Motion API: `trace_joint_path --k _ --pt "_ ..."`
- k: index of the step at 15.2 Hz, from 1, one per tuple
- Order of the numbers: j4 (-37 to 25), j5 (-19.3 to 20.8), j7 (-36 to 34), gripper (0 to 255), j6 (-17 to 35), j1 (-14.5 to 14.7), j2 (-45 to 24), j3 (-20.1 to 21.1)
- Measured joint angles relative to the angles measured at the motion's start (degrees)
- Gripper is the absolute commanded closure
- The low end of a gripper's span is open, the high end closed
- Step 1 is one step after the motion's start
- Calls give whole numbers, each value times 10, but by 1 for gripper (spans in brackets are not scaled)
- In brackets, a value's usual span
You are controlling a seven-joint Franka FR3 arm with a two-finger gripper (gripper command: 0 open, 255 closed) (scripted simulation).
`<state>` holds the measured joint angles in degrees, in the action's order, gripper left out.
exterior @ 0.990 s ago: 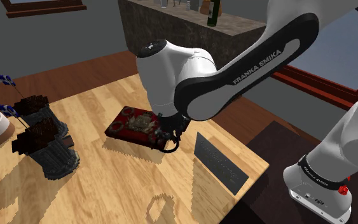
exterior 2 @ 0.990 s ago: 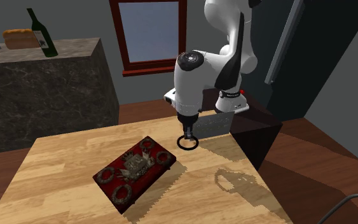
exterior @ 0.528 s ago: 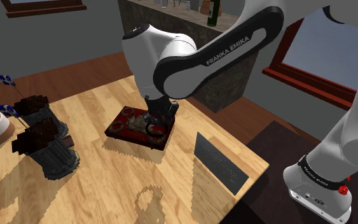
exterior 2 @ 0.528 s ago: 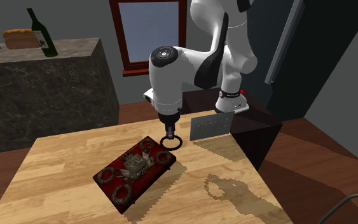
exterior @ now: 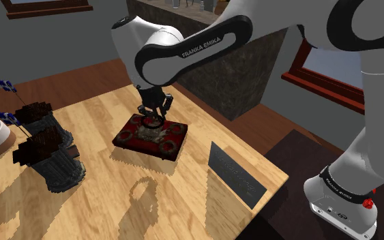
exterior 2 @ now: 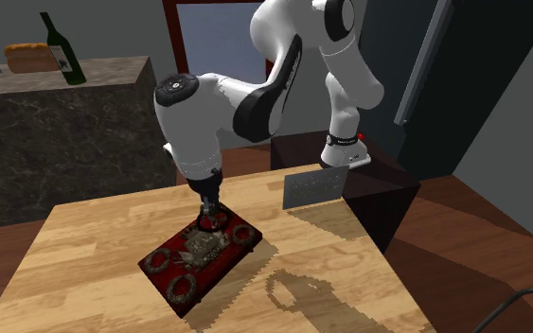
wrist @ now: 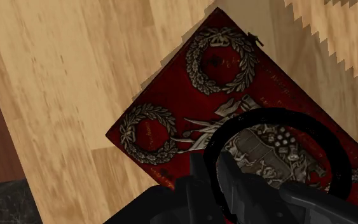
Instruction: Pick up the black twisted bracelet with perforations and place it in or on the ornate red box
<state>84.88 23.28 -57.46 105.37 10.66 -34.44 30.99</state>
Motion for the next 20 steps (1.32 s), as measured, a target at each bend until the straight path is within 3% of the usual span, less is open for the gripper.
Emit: trace_joint_path --k 4,20 --pt "-105 16 24 255 -37 18 -65 -17" --pt "-75 38 7 255 36 22 -113 -32"
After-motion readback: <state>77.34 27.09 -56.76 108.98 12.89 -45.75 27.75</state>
